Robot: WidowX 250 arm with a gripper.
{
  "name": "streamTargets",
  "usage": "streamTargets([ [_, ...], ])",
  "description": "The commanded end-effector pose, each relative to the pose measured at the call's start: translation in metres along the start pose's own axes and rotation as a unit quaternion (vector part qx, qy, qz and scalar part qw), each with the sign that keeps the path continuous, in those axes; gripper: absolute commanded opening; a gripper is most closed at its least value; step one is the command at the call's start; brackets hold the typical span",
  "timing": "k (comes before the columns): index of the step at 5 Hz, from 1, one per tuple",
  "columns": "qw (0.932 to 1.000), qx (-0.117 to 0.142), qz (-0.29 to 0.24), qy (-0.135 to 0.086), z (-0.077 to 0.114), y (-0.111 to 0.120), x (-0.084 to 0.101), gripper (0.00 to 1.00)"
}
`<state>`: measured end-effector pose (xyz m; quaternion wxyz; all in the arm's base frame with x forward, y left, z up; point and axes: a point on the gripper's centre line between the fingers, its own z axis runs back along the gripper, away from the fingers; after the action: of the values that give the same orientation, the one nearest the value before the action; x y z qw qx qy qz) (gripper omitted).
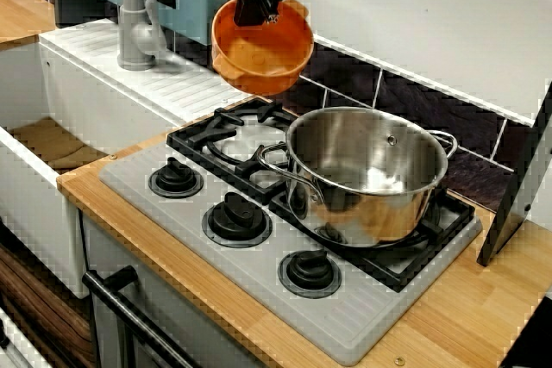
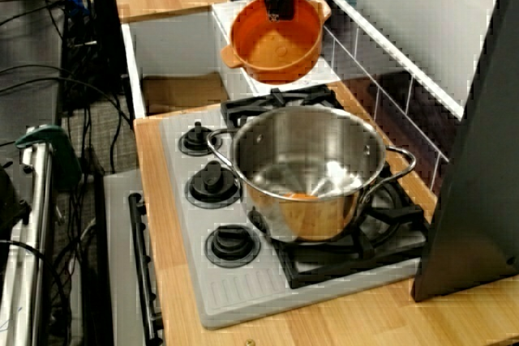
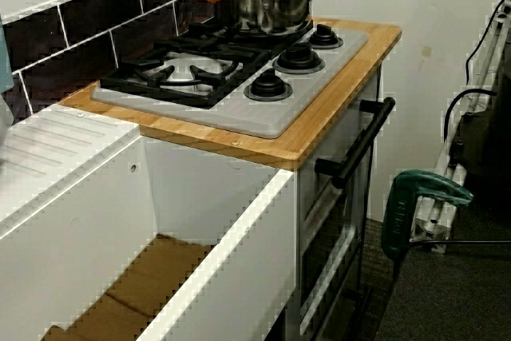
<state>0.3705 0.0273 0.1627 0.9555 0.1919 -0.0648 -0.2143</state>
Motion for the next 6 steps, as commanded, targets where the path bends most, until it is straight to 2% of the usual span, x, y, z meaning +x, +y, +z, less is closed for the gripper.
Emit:
streamTargets([
  [1, 0.9982, 0.049, 0.013, -0.034, 0.0210, 0.0123, -0.0079, 0.00],
  [2, 0.9982, 0.050, 0.014, -0.032, 0.0197, 0.0130, -0.0071, 0.00],
  [5, 0.9947, 0.093, 0.016, -0.040, 0.0195, 0.0124, -0.0048, 0.00],
  [6, 0.9956, 0.084, 0.018, -0.037, 0.0182, 0.0140, -0.0044, 0.00],
])
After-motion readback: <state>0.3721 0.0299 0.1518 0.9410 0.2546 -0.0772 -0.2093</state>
